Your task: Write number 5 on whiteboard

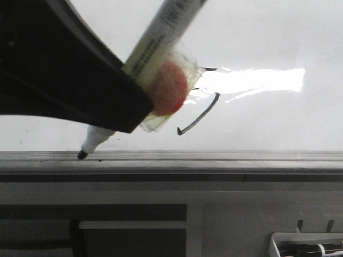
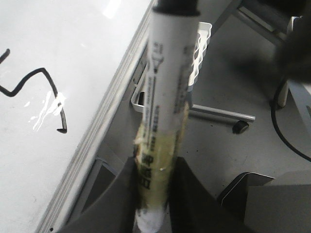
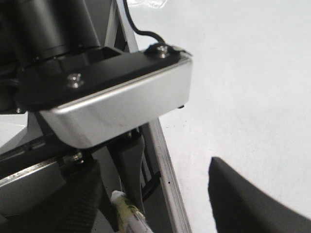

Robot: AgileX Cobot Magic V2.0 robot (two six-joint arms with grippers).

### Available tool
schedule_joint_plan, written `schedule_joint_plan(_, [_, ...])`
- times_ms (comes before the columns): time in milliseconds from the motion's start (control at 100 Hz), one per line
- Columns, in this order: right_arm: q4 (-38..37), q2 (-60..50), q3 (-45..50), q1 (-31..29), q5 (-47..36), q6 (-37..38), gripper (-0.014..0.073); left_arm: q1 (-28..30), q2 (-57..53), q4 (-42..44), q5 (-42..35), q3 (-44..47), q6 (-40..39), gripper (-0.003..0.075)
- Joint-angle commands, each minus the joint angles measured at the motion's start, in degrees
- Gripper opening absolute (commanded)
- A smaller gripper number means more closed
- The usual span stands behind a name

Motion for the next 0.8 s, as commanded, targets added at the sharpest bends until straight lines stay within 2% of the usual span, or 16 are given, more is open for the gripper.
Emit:
schedule_joint_plan(0, [0.06,-1.94,-1.86,-0.31,-3.89,-0.15,0.036,0.22,-0.67,-0.79,-3.51,-1.67,-2.01,-0.002])
schedule_joint_plan(60, [0.06,-2.61,-1.86,-1.03,-3.29,0.82,0.0246,0.91,-0.67,-0.79,-3.78,-1.56,-4.0,-0.002])
schedule_joint_plan(110, [0.06,-3.24,-1.86,-1.8,-3.14,2.35,0.0107,2.17,-0.62,-0.79,-4.24,-1.56,-7.22,-0.002])
schedule_joint_plan(160, [0.06,-3.83,-1.86,-2.75,-2.88,2.46,-0.0071,4.39,-0.37,-0.79,-4.87,-1.56,-11.45,-0.002])
schedule_joint_plan(280, [0.06,-5.64,-1.86,-4.85,-3.48,2.69,-0.0041,9.79,1.37,-0.79,-7.75,-1.56,-22.33,-0.0021])
schedule_joint_plan(360, [0.06,-6.75,-1.86,-6.01,-3.37,2.69,-0.0041,12.12,3.52,-0.89,-10.94,-1.56,-25.78,-0.002])
schedule_joint_plan(600, [-0.02,-10.11,-1.86,-7.43,-1.52,5.01,-0.0041,12.38,10.73,-4.71,-22.68,-1.56,-26.49,-0.0021])
schedule_joint_plan(790, [-0.3,-11.87,-1.76,-7.43,3.86,6.41,-0.0041,12.52,13.41,-5.33,-25.81,-1.56,-26.49,-0.0021])
